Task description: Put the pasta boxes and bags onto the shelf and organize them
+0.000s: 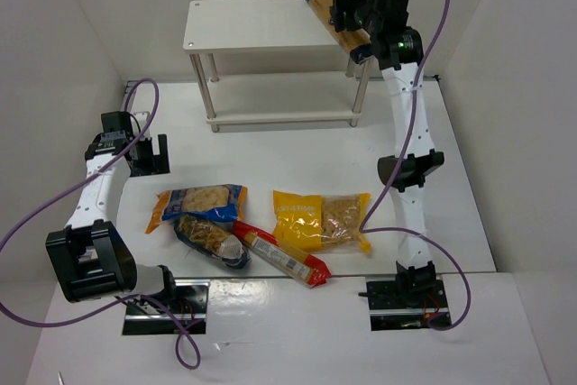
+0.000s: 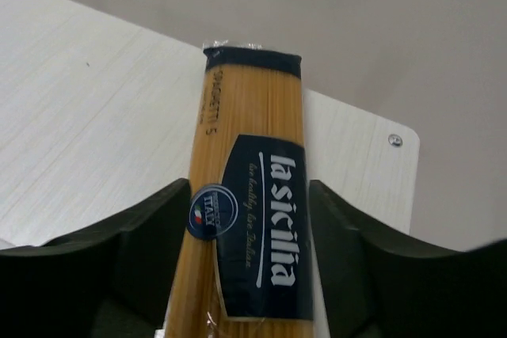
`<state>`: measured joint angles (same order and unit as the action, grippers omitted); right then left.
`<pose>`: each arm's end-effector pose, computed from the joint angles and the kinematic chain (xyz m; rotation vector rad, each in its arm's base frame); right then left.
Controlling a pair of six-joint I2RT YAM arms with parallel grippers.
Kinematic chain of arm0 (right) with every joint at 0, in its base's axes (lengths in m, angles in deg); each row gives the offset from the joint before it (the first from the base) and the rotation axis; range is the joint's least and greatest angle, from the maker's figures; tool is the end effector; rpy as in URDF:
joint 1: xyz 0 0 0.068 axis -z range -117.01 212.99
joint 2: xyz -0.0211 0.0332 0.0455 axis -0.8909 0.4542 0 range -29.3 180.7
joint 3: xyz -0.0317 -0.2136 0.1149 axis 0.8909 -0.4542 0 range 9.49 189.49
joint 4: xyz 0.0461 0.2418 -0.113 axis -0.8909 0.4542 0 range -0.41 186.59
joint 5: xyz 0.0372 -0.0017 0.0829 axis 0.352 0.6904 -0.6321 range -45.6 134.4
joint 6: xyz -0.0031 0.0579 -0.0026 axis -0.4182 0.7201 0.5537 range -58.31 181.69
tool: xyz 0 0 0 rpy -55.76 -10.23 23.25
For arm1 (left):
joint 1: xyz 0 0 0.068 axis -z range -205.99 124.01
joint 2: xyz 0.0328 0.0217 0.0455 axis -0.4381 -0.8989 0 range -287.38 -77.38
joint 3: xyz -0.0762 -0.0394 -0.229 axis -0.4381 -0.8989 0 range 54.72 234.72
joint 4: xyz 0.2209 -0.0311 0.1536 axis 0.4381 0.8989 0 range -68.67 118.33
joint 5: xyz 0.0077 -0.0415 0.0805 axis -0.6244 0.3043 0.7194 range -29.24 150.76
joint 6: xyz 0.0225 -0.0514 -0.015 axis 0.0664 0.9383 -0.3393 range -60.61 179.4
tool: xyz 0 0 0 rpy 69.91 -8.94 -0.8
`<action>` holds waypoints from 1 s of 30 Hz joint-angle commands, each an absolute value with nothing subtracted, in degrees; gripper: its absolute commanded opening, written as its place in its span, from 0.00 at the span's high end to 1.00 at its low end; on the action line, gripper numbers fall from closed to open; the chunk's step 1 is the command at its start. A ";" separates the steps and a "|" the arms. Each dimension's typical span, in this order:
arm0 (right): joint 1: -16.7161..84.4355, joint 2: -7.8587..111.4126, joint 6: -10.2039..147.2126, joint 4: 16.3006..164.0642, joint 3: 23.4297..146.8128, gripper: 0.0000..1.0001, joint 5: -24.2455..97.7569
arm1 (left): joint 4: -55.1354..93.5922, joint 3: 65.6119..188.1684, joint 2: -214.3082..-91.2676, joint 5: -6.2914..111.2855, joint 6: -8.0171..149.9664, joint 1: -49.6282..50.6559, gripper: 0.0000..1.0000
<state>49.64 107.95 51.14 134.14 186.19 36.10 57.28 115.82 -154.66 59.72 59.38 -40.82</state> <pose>0.4519 0.1133 0.4709 -0.4508 1.5990 0.1571 0.2910 0.0763 0.2377 -0.3126 2.4626 0.0878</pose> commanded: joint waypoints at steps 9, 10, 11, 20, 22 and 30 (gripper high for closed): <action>48.92 108.78 48.77 126.67 189.05 0.14 39.74 | 56.58 115.28 -154.99 58.74 58.52 -41.10 0.00; 48.92 107.73 49.55 127.98 189.05 0.12 39.74 | 56.58 115.28 -154.47 58.74 58.52 -41.10 0.00; 48.92 107.02 50.17 128.95 189.05 0.12 38.96 | 56.58 115.28 -154.46 58.74 58.52 -41.10 0.00; 47.87 96.65 49.22 150.04 189.05 0.07 27.00 | 56.58 115.28 -150.51 58.21 58.52 -41.10 0.00; 47.87 92.98 48.68 153.11 186.25 0.06 24.72 | 56.58 115.28 -149.98 58.21 58.52 -41.10 0.00; 47.87 79.69 47.36 159.45 170.52 0.06 17.78 | 56.58 115.28 -148.31 58.21 59.04 -41.10 0.00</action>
<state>48.22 84.10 48.19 154.34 174.85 22.77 57.28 115.69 -150.15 59.02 59.41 -40.82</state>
